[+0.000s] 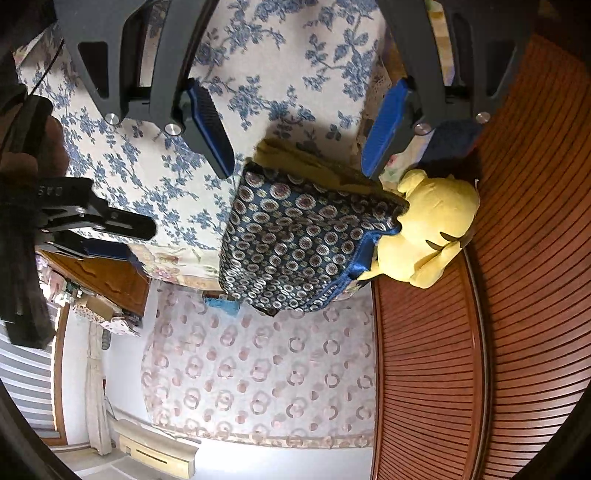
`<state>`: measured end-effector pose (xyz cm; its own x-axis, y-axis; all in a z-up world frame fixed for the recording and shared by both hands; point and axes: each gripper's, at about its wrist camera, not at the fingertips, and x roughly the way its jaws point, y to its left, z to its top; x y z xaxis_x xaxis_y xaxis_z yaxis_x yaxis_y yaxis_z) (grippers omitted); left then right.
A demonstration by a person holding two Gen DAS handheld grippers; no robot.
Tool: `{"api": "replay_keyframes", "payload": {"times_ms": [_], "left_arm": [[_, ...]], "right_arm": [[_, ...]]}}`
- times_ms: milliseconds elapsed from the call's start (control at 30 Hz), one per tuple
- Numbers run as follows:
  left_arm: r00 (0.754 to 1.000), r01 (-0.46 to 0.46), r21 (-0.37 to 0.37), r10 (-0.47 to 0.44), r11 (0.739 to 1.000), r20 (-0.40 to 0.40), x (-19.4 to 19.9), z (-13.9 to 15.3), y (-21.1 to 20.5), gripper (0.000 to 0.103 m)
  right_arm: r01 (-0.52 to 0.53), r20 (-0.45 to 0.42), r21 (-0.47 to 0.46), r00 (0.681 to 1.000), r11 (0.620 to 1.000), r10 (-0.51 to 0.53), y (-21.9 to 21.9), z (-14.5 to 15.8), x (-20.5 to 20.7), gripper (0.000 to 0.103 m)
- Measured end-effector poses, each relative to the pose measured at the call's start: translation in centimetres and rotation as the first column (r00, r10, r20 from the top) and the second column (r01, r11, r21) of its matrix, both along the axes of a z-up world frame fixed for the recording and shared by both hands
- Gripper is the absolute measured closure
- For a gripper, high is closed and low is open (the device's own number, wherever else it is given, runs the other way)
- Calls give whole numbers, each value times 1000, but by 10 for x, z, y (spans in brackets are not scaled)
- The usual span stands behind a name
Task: Fold small clothes
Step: 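Open both grippers and withdraw them from the folded shirt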
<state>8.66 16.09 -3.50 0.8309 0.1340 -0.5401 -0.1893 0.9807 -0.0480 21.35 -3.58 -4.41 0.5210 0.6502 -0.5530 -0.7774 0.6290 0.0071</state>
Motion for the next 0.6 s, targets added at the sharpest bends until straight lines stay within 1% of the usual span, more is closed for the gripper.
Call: {"api": "replay_keyframes", "payload": {"times_ms": [167,333,433,600], "left_arm": [[999,34,2,-34,999,-16,-2,-2,-21,31],[996,91,-4,-91,996,-10,1,-1,-51,31],[991,134,-4,-134,991,-7,6,1,-73,31],[981,193,-7,-193,981,4,13,10,-110,31]], "right_arm": [[62,-5,4,998,998,-62,-31,0,-20,12],[153,-13,11,988,988,-152,-76,-1,-36,12],[188,-21,29,982,982,-187,-107,1,-45,12],[299,12,29,954,954,-300,-152,7,-61,12]]}}
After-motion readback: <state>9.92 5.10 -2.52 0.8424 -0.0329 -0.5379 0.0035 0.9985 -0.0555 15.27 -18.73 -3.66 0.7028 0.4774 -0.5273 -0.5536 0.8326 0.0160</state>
